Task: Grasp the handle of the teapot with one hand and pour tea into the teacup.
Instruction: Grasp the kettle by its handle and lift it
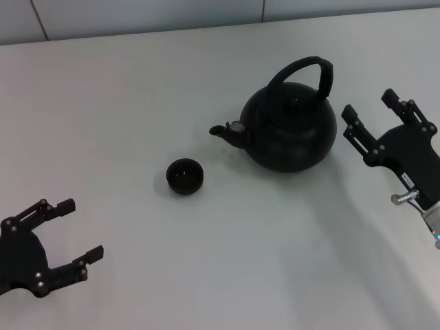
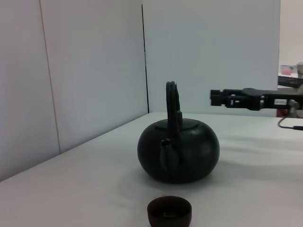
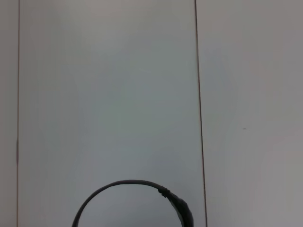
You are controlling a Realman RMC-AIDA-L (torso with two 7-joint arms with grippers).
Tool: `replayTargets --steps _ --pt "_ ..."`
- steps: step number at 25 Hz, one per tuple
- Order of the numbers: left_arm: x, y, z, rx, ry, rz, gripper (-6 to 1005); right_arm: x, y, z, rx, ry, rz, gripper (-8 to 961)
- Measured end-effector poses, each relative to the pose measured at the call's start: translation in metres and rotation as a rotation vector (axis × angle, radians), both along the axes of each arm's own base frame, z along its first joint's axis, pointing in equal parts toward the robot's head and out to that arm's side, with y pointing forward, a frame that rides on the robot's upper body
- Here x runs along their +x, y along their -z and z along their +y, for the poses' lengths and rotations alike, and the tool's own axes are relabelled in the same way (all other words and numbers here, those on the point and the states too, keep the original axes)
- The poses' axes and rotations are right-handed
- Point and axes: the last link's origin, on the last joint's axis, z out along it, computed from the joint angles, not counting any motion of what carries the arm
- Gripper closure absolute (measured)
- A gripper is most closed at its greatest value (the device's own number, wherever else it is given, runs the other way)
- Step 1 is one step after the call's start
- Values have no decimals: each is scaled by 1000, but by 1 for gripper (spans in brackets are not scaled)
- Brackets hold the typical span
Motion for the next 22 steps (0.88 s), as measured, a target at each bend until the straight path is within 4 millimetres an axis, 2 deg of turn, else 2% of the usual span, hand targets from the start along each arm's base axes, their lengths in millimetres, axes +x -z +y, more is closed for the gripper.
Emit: replayTargets --steps 6,11,22 --pt "0 0 0 9 -9 -7 135 4 -8 28 -55 16 6 217" --pt "1 2 0 18 -15 -13 135 0 -7 45 -88 16 -19 217" --pt "2 4 1 21 -12 -18 135 -10 -3 67 -128 -3 -65 217"
